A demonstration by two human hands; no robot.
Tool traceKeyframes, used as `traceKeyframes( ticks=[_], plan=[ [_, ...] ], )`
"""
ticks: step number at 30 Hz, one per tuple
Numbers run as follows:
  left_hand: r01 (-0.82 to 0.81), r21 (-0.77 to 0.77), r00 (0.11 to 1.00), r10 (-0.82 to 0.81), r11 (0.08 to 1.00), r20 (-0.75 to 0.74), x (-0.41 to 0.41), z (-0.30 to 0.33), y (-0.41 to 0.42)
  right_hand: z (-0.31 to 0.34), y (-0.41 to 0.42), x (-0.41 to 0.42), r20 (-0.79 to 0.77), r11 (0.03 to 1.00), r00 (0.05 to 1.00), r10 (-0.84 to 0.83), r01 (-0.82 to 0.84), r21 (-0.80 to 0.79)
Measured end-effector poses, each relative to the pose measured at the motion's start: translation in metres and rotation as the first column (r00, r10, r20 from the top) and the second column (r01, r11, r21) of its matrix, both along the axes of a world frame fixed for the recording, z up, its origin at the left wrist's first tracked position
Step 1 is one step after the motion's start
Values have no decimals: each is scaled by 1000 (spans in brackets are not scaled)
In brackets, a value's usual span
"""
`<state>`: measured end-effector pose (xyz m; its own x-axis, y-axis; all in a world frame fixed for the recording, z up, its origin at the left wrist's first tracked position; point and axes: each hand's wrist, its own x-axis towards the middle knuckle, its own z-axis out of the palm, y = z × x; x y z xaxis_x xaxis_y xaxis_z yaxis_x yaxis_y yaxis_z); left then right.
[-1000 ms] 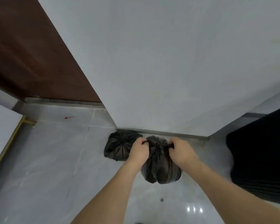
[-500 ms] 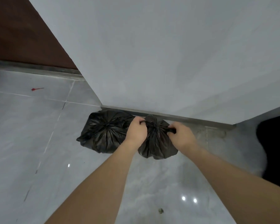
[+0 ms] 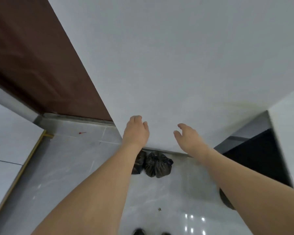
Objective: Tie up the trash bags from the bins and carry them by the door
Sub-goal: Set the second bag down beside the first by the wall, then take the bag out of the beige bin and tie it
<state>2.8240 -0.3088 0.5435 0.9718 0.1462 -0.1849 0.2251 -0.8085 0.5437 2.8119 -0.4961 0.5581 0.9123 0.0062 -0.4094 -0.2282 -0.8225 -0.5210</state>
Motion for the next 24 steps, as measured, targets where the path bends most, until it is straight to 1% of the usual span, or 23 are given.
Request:
traceKeyframes(
  ticks=[3,6,8,11,13,16,19,24],
  plan=[
    [105,123,975,-126,987,182,-31,140,-12,132,-6,-30,94,998,994,58,-56,-26],
    [143,330,898,-262,933,353,-62,259,-14,249,-16,-62,226,994,969,94,-79,-78],
    [134,423,851,-323,896,414,-74,324,-14,310,-23,-79,339,986,932,124,-78,-146],
    [108,450,817,-337,887,468,-81,400,-16,373,-35,-93,463,960,865,194,-71,-270],
    [116,474,786,-372,873,493,-84,435,-21,401,-44,-97,516,951,833,201,-38,-308],
    [152,507,753,-432,848,496,-88,467,-29,427,-55,-108,562,941,807,178,28,-338],
    [185,526,725,-476,830,497,-88,481,-40,440,-63,-122,585,939,801,128,93,-333],
    [304,517,671,-565,801,481,-87,484,-71,450,-87,-147,590,916,808,10,229,-330]
  ],
)
